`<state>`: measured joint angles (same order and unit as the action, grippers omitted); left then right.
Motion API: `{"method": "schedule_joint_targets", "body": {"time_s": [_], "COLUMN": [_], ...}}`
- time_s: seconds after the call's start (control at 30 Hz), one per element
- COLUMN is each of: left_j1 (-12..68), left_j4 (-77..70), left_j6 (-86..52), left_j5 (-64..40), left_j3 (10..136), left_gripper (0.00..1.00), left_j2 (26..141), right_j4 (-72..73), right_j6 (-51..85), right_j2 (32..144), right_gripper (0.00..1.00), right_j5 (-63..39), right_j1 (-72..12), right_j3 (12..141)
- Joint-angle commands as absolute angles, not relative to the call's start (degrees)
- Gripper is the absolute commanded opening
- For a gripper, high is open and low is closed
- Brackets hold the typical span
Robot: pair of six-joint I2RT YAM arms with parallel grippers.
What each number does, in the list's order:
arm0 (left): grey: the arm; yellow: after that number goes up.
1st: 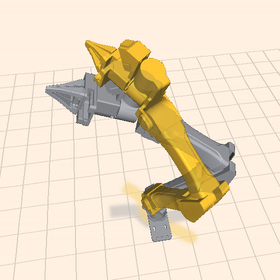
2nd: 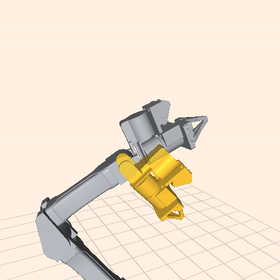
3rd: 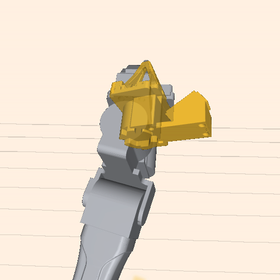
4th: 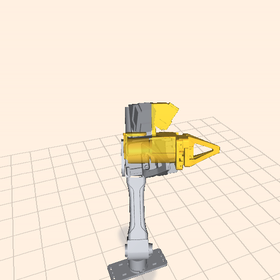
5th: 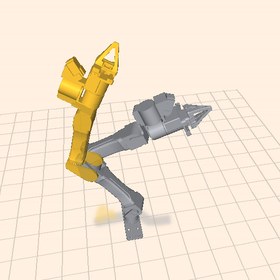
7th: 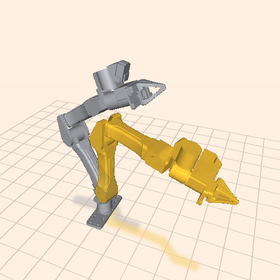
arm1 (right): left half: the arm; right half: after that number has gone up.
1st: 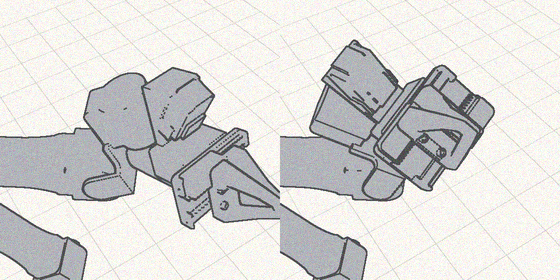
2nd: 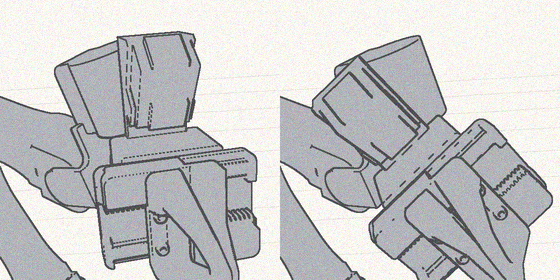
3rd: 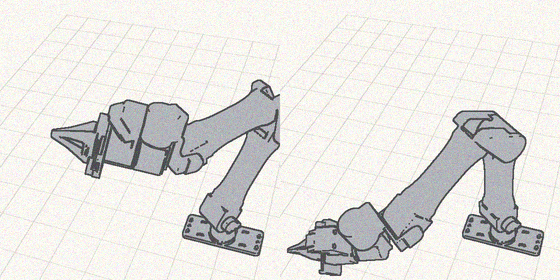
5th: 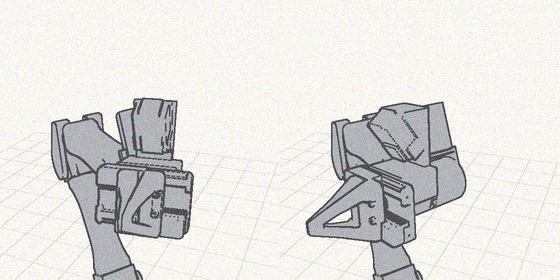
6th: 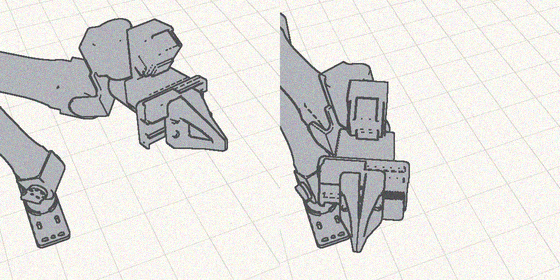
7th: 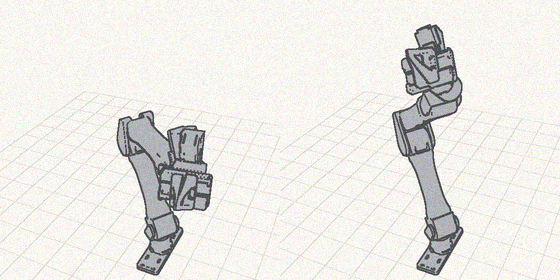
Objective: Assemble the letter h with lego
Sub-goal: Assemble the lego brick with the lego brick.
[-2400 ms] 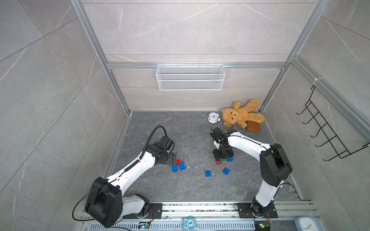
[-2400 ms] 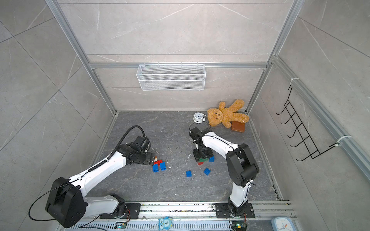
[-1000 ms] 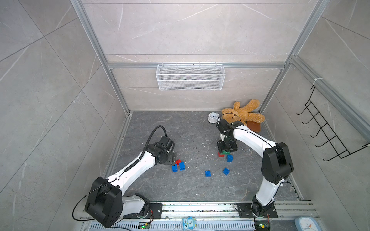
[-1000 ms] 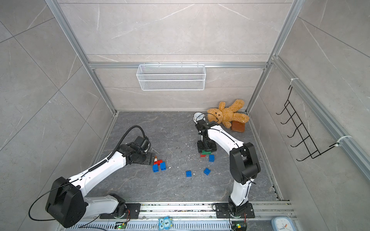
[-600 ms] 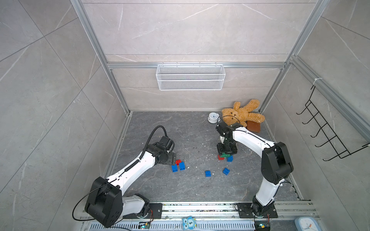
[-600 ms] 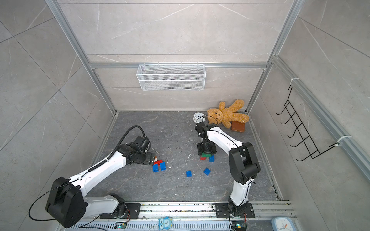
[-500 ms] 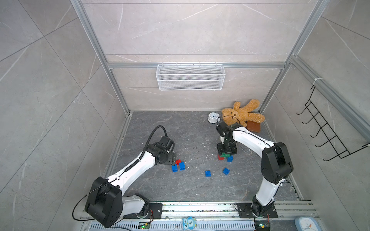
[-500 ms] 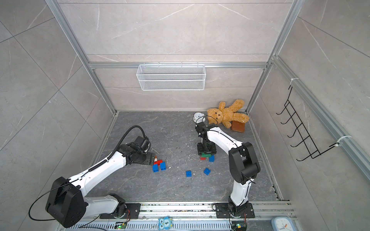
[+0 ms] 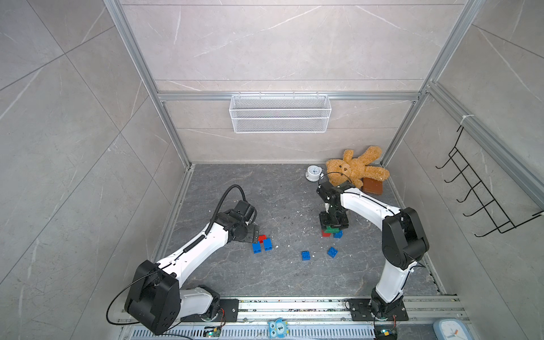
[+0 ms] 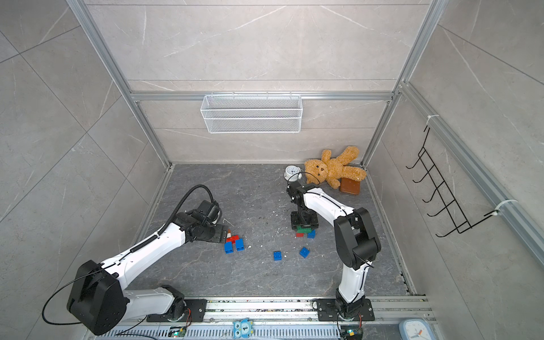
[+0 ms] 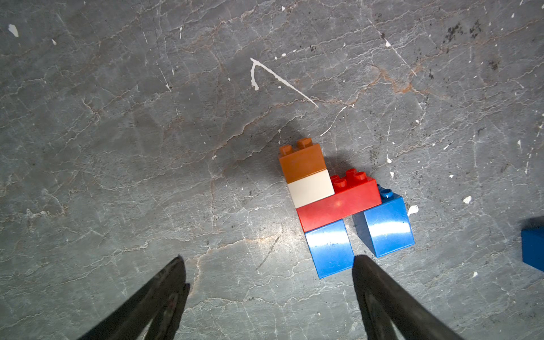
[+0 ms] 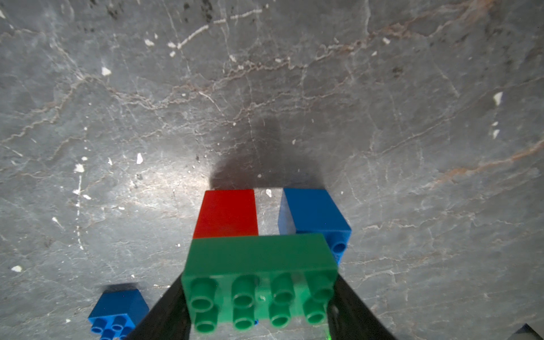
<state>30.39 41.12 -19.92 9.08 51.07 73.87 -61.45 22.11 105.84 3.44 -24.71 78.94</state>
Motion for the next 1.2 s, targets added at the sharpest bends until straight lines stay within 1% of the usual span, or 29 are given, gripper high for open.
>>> {"method": "schedule_joint_targets", "body": {"time_s": [0.0,0.63,0.9,1.17], "left_j1": [30.6,30.6,30.6,30.6], "left_j4": [41.9,42.0,42.0,41.9], "left_j6": [-18.8,-18.8,-18.8,-18.6], "left_j5": [9.4,9.4,9.3,9.2], "left_j3": [52.5,52.5,52.5,52.5], "left_gripper": [0.9,0.9,0.9,0.9], "left_j2": [74.0,74.2,74.2,74.4], "right_j4": [-61.6,-59.3,-57.9,-55.6], "right_j6": [23.3,25.9,27.3,27.1], "right_j2": [107.6,108.7,108.4,109.6], "right_gripper": [0.0,0.0,0.0,0.0], "right_j5": [4.8,3.8,5.1,3.1], "right_j1": [-24.8,-25.0,-25.3,-25.5], "right_j3": [78.3,76.7,75.3,74.4]}}
